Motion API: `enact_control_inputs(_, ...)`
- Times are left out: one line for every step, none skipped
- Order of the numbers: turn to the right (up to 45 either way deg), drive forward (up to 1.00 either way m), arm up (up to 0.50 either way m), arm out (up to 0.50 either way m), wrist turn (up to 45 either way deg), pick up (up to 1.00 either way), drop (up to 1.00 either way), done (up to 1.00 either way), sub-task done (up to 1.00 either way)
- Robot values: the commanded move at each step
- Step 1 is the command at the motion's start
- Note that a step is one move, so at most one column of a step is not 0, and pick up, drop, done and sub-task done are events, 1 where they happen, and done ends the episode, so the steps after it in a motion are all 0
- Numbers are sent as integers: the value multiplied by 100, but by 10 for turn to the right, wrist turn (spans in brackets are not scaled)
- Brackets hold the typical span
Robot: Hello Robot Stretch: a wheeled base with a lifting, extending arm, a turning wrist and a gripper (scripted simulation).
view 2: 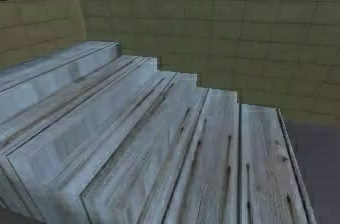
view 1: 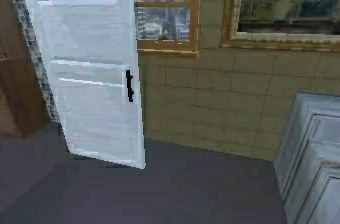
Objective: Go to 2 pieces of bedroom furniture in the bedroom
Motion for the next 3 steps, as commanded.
enact_control_inputs(-330,0,0,0,0,0,0,0,0)
enact_control_inputs(0,75,0,0,0,0,0,0,0)
enact_control_inputs(-390,0,0,0,0,0,0,0,0)
